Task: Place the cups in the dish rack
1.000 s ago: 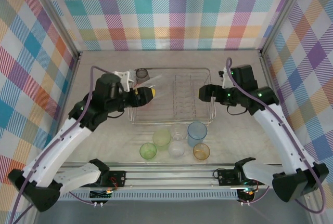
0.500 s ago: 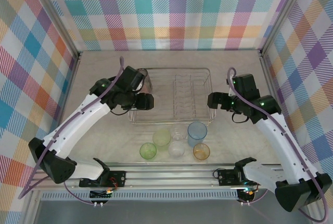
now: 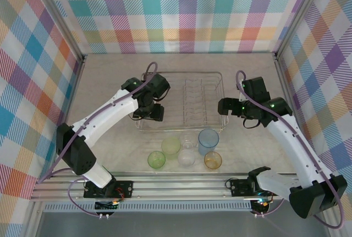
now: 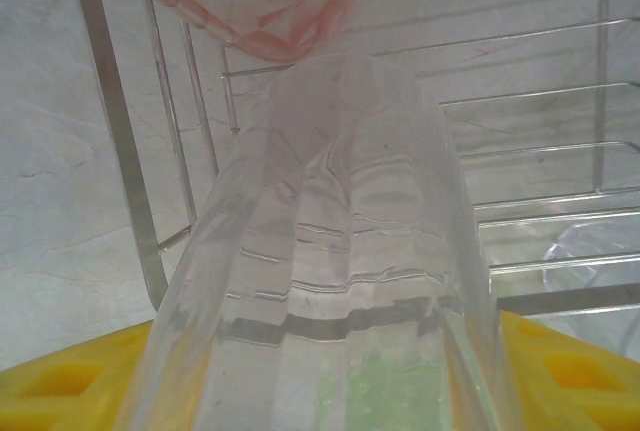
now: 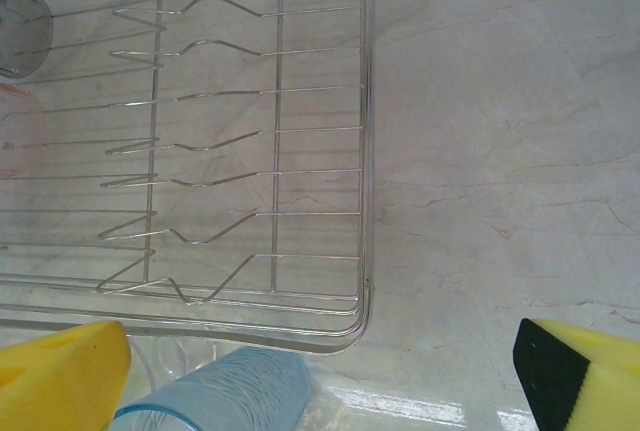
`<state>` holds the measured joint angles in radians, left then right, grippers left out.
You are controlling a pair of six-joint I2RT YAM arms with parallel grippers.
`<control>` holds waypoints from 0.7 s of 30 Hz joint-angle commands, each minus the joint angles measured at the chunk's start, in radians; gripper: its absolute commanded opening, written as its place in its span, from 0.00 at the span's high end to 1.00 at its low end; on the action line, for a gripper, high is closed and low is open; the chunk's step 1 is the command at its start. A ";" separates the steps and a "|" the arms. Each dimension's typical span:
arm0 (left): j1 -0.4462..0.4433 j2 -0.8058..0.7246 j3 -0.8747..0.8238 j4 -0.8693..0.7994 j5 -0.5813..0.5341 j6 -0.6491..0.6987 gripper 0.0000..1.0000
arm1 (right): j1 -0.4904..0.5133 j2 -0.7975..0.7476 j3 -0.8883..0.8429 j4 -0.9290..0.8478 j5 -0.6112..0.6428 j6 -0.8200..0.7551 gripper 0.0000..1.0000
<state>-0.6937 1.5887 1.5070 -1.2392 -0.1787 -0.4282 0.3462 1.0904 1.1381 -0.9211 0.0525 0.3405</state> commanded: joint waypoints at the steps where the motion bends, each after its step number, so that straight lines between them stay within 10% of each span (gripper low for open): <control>1: -0.012 0.034 0.040 -0.044 -0.026 0.025 1.00 | 0.000 0.001 -0.006 -0.004 -0.009 -0.018 0.01; 21: 0.045 0.171 0.021 -0.063 -0.026 0.083 0.68 | 0.000 0.013 0.003 -0.017 -0.037 -0.024 0.01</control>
<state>-0.6716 1.7588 1.5288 -1.2583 -0.2153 -0.3725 0.3462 1.0981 1.1381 -0.9215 0.0444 0.3237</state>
